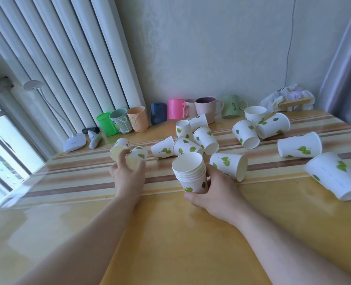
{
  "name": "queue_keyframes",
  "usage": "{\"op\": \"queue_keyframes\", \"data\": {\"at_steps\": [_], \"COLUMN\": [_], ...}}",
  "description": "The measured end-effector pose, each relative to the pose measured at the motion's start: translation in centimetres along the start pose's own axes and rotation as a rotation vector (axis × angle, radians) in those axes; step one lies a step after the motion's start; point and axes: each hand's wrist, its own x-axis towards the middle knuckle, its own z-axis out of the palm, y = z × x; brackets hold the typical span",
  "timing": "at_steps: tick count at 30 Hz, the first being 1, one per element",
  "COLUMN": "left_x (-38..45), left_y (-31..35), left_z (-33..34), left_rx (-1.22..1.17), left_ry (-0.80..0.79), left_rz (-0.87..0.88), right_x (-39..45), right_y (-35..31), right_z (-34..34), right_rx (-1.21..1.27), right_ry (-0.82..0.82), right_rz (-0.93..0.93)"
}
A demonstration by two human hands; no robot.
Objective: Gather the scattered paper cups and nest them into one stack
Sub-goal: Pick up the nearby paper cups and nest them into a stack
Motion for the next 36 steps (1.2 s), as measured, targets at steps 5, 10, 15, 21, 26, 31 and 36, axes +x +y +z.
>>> {"op": "queue_keyframes", "data": {"at_steps": [5,10,15,21,26,31,36], "left_x": [-3.4,-5.7,-6.1,-5.5,-2.2,3.2,9.2], "left_y": [2.1,6.4,7.1,6.1,2.1,-0.9,-0.5], "left_z": [-1.8,-1.9,-1.5,-1.7,-1.2,-1.9,-0.8], "left_rx": [-0.528,-0.545,-0.263,-0.267,-0.197,0.148,0.363], "left_ry": [-0.136,-0.413,-0.502,-0.522,-0.220,0.053,0.015], "left_rz": [-0.011,0.186,0.361,0.349,0.167,-0.046,-0.064], "right_x": [-0.1,-0.4,-0.4,-0.3,-0.2,0.2,0.8], "right_y": [-0.3,-0.3,-0.3,-0.2,-0.2,0.0,0.0], "right_z": [0.0,0.0,0.0,0.0,0.1,0.6,0.9], "right_rx": [-0.005,0.002,0.005,0.010,-0.015,-0.071,-0.093], "right_ry": [0.008,-0.001,0.003,-0.003,0.021,0.067,0.082], "right_rz": [0.008,0.000,-0.024,-0.028,-0.007,-0.014,0.003]}}
